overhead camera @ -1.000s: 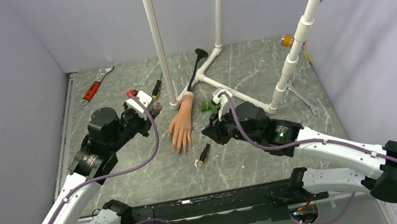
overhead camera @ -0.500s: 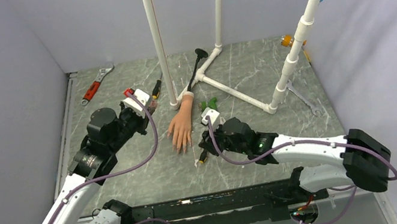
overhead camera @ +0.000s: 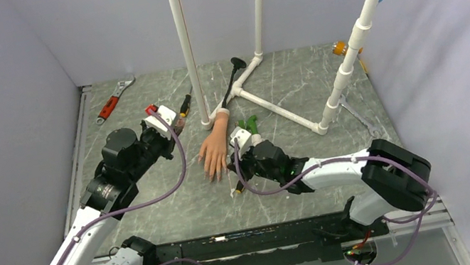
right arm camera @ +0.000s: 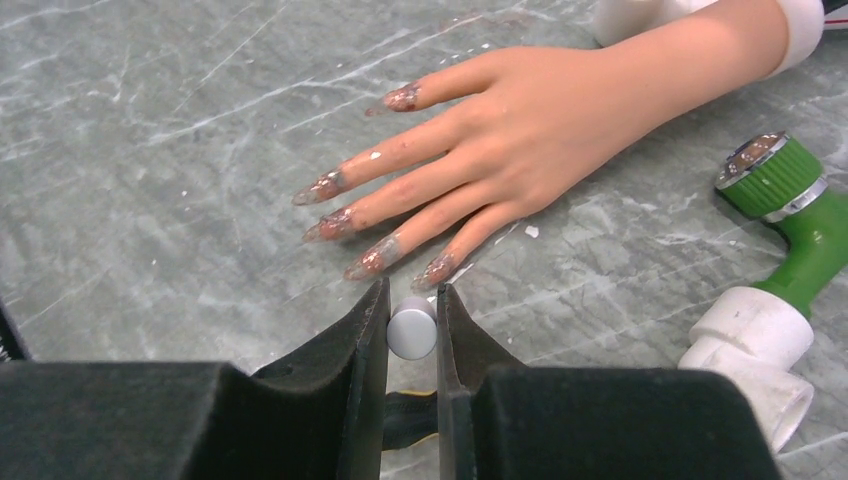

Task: Paint the nails
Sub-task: Paint the nail polish on the nail.

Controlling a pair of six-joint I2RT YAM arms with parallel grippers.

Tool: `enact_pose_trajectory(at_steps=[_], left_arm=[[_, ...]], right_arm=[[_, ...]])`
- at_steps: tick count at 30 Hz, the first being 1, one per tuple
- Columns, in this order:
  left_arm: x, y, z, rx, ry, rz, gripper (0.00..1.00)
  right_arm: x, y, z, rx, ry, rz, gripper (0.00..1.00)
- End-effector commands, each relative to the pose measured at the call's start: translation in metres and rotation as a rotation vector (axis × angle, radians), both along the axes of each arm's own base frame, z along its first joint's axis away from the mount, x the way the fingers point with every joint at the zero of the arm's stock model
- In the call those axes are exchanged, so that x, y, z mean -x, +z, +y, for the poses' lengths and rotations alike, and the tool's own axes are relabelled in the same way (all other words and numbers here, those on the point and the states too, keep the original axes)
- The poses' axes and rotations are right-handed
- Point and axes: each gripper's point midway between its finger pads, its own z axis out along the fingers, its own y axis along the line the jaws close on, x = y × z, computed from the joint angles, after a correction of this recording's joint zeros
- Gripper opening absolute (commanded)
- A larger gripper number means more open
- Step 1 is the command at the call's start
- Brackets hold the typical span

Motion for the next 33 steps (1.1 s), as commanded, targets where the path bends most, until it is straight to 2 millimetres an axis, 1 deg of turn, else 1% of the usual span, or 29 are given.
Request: enact_pose_trajectory(at_steps=[1, 6, 11, 14, 21, 27, 33], left_arm=[[0.001, 0.021, 0.003, 0.039, 0.014, -0.054, 0.0], [0.001, 0.023, 0.005, 0.04, 0.025, -0.062, 0.0], [0.0, 0.023, 0.006, 0.035, 0.029, -0.064, 0.0], [0.0, 0.024, 0.006, 0.036, 0.031, -0.065, 0.0], [0.0, 0.022, 0.006, 0.034, 0.028, -0.061, 0.0], [0.0, 0.022, 0.006, 0.032, 0.03, -0.062, 0.0], [-0.001, 0.022, 0.007, 0.031, 0.034, -0.064, 0.0]], right_arm=[[-0.025, 0.027, 0.009, -0.116, -0.07, -0.054, 0.0], [-0.037, 0.016, 0.012, -0.139, -0.103, 0.01, 0.0], [-0.036, 0.007, 0.022, -0.178, -0.08, 0.083, 0.0], [-0.036, 0.006, 0.026, -0.19, -0.076, 0.096, 0.0], [-0.04, -0.005, 0.032, -0.188, -0.095, 0.147, 0.0], [-0.044, -0.01, 0.023, -0.174, -0.149, 0.156, 0.0], [-0.042, -0.012, 0.019, -0.171, -0.161, 0.163, 0.0]])
